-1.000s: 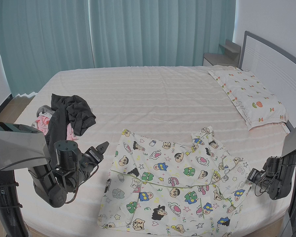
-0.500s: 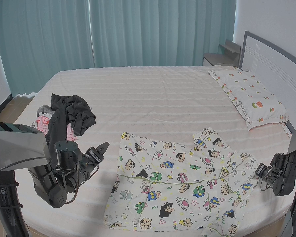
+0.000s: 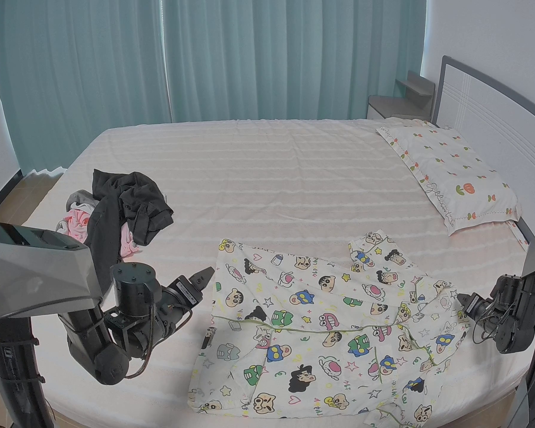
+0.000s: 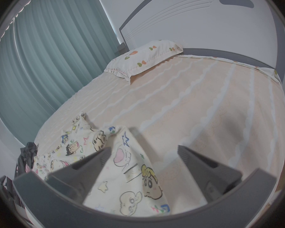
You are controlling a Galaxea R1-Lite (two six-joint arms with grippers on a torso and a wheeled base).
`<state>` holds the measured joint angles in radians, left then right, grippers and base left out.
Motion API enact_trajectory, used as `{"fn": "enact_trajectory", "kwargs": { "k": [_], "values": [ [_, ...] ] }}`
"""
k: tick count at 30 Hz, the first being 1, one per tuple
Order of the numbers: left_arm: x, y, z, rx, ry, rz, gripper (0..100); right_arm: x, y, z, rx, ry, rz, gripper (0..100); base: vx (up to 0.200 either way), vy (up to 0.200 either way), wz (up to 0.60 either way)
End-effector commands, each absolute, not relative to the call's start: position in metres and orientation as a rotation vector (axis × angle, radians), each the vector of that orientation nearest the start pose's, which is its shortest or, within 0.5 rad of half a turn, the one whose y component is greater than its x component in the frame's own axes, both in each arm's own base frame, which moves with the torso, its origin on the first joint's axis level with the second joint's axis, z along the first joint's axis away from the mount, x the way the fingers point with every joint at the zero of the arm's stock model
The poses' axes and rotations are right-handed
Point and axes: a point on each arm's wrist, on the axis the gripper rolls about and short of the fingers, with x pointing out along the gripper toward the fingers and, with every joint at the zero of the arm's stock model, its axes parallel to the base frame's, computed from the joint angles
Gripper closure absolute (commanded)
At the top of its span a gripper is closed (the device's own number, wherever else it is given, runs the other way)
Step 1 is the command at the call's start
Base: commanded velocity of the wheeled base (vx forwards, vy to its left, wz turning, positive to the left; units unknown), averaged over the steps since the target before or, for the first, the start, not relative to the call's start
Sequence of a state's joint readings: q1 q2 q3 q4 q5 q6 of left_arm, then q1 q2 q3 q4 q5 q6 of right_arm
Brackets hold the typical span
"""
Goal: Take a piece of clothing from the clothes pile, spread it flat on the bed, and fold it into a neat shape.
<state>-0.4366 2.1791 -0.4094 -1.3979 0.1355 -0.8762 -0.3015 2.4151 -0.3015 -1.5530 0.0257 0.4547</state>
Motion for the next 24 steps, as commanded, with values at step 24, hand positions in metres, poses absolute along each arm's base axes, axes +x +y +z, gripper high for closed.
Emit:
{"fn": "enact_trajectory", "kwargs": {
  "k": [24],
  "values": [
    [0.183,-0.187,-0.043,-0.556,0.878,-0.266,0,0.23,-0.04,0.002,0.807,0.527,-0.186,0,0.0,0.0,0.0]
  ]
}}
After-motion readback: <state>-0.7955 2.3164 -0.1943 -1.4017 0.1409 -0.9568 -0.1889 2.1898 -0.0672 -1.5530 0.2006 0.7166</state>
